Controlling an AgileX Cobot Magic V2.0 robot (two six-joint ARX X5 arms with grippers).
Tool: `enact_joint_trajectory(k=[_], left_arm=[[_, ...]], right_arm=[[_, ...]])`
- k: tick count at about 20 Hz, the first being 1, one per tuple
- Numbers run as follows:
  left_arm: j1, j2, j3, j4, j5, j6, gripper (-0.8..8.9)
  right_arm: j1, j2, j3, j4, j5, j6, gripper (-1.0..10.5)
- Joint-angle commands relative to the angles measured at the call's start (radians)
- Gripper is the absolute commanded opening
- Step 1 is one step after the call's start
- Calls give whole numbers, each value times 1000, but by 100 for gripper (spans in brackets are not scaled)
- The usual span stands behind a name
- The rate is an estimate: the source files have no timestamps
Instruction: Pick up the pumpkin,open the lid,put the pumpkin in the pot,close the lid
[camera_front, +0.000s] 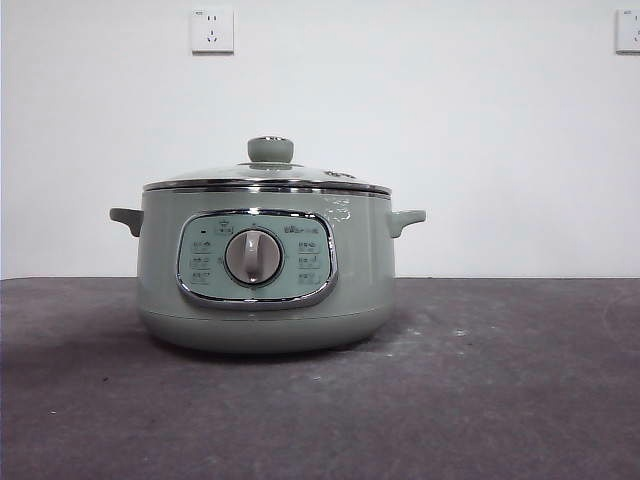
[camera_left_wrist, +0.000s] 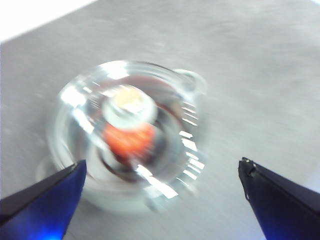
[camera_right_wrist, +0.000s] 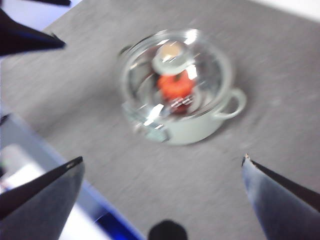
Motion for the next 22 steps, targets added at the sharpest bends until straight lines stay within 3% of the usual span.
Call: enact_joint_trajectory(k=[1, 3, 5, 7, 22], left_arm=[[-2, -61, 14, -78, 48, -34, 467], [-2, -118, 24, -134, 72, -34, 247], [-2, -157, 29, -170, 101, -34, -20], [-2, -181, 32, -207, 126, -33, -8], [-2, -190, 32, -222, 124, -33, -4]], right_arm=[[2, 3, -3, -31, -84, 11, 593], [2, 5, -3, -61, -139, 11, 520], [2, 6, -3, -70, -143, 11, 272], [2, 6, -3, -70, -161, 1, -24], [0, 0, -3, -68, -153, 2, 1]])
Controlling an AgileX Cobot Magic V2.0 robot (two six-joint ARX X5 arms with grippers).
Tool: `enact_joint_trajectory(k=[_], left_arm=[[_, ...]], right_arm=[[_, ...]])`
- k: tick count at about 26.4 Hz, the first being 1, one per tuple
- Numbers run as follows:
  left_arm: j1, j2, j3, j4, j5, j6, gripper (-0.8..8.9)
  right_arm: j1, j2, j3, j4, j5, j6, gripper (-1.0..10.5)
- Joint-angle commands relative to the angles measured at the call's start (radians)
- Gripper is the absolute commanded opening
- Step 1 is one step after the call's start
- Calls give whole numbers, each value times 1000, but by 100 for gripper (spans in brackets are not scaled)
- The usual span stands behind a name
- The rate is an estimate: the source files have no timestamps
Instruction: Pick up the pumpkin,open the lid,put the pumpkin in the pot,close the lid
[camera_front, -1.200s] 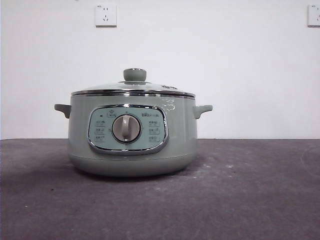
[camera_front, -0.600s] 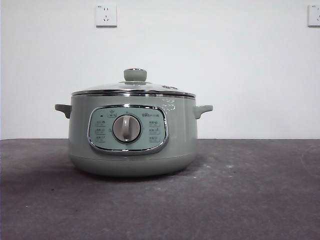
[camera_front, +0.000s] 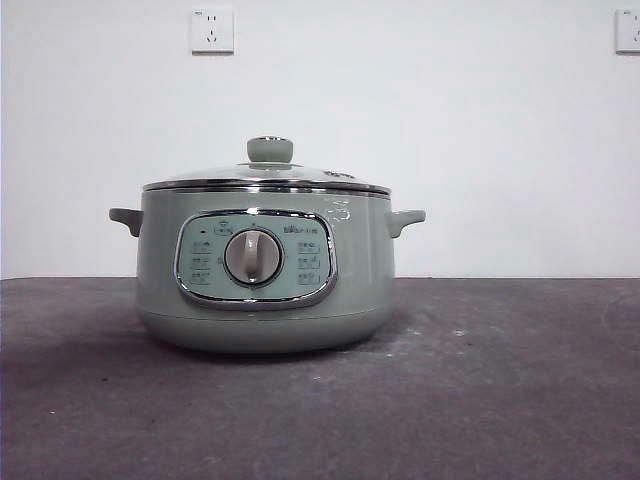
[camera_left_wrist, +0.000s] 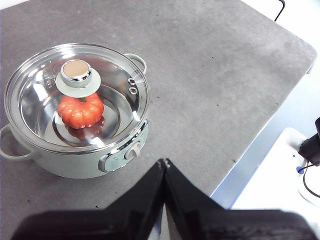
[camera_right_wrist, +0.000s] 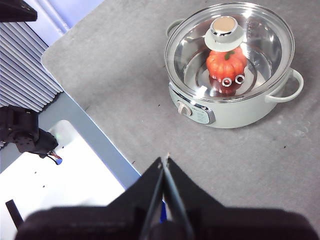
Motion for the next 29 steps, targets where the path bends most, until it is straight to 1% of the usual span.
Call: enact_joint_trajectory(k=[1, 7, 8, 9, 11, 13, 15, 17, 18, 19, 22, 24, 27, 29], left_arm=[[-1, -1, 3, 2, 0, -3, -4], [-1, -1, 3, 4, -3, 1, -3], [-1, -1, 3, 12, -18, 12, -4], [0, -1, 3, 26, -56, 28, -3], [0, -1, 3, 32, -104, 27, -3], [2, -2, 3, 22, -113, 26, -3], [17, -10, 2, 8, -142, 101, -3], [56, -43, -8, 37, -155, 172, -3], [84, -67, -22, 80, -153, 188, -3], [117, -99, -46, 139, -151, 188, -3], [219, -211, -160, 322, -148, 154, -3], [285, -302, -275, 446, -162, 130, -3], [366, -427, -464, 622, -204, 128, -3], [402, -499, -593, 736, -237, 128, -3]], right_arm=[[0, -5, -3, -16, 2, 2, 1], [1, -5, -3, -16, 2, 2, 1], [0, -5, -3, -16, 2, 2, 1], [0, -5, -3, -16, 3, 2, 1], [0, -5, -3, -16, 2, 2, 1], [0, -6, -3, -16, 3, 2, 1], [0, -7, -3, -16, 2, 2, 1], [1, -7, -3, -16, 2, 2, 1], [1, -7, -3, -16, 2, 2, 1], [1, -7, -3, -16, 2, 2, 1], [0, -7, -3, -16, 3, 2, 1], [0, -7, -3, -16, 2, 2, 1], [0, -7, -3, -16, 3, 2, 1], [1, -7, -3, -16, 2, 2, 1]])
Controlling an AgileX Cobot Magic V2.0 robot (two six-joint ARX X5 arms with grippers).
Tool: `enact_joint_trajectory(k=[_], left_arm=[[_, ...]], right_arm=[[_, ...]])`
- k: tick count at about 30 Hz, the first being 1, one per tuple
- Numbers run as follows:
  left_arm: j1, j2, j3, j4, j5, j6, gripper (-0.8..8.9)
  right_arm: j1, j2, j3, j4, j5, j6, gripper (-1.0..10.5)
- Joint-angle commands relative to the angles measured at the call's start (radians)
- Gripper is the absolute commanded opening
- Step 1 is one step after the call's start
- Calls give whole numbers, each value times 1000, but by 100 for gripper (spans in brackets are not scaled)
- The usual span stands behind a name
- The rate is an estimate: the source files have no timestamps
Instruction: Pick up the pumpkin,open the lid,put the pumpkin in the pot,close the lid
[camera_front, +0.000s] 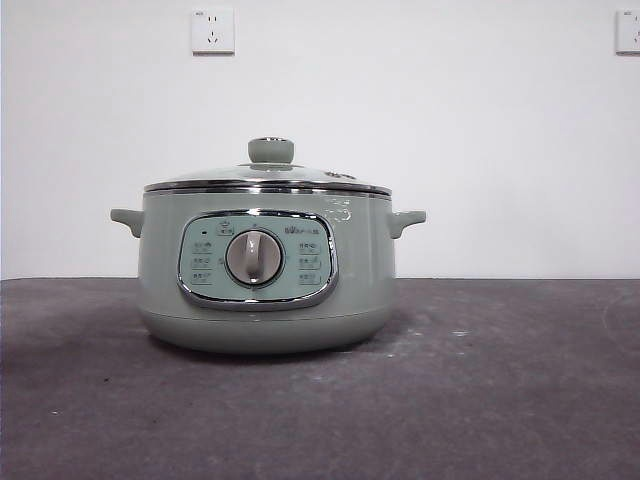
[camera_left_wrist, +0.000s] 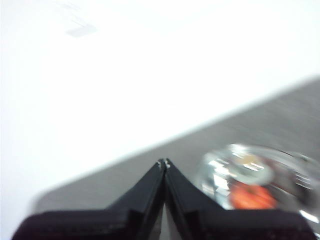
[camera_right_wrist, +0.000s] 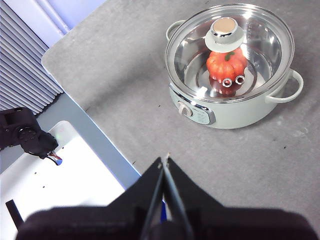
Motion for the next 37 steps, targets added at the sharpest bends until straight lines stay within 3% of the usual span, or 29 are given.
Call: enact_joint_trajectory(k=[1, 10, 16, 24, 37], left_arm=[[49, -92, -214, 159, -32, -8, -3], [93, -342, -718, 432, -37, -99, -3], [98, -422, -929, 479, -76, -146, -3], [98, -531, -1063, 482, -84, -146, -3], [98, -565, -1118, 438, -84, -165, -3]], right_arm=[[1, -2, -2, -16, 2, 2, 1], [1, -2, -3, -16, 2, 2, 1], [1, -4, -3, -16, 2, 2, 1], [1, -6, -3, -16, 2, 2, 1], [1, -7, -2, -16, 2, 2, 1]])
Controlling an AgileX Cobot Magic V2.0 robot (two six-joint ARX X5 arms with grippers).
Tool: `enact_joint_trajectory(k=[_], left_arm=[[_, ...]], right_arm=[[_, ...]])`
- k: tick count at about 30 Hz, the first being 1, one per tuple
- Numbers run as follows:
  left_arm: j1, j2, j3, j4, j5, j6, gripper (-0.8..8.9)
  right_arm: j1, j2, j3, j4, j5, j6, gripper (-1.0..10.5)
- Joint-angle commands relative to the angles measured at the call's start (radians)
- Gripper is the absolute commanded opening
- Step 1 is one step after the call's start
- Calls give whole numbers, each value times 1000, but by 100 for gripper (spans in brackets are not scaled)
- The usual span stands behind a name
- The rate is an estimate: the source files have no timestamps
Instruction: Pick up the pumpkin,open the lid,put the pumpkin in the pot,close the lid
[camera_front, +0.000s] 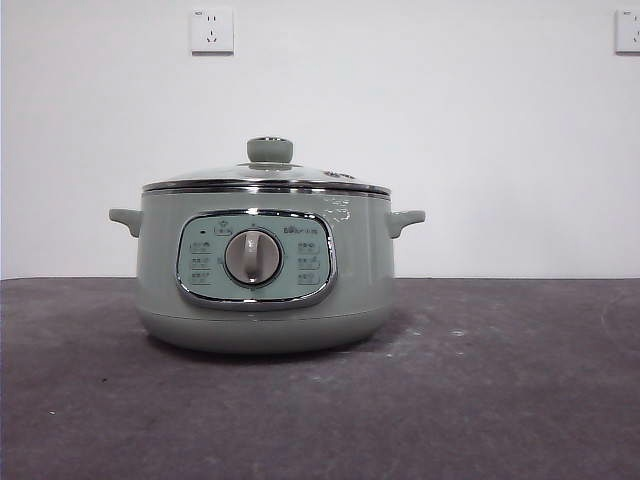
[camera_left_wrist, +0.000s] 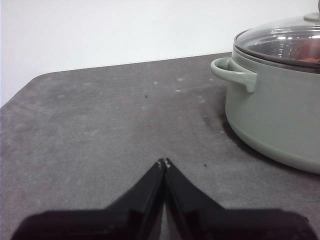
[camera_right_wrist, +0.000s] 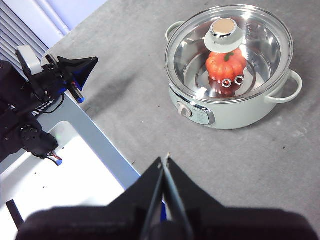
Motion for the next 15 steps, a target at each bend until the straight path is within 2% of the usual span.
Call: enact_joint_trajectory(k=[1, 15], left_arm=[[3, -3, -16, -2, 3, -7, -3], [3, -2, -16, -24, 3, -7, -3]], right_arm=[[1, -3, -3, -16, 2, 2, 1], [1, -3, -3, -16, 2, 2, 1]])
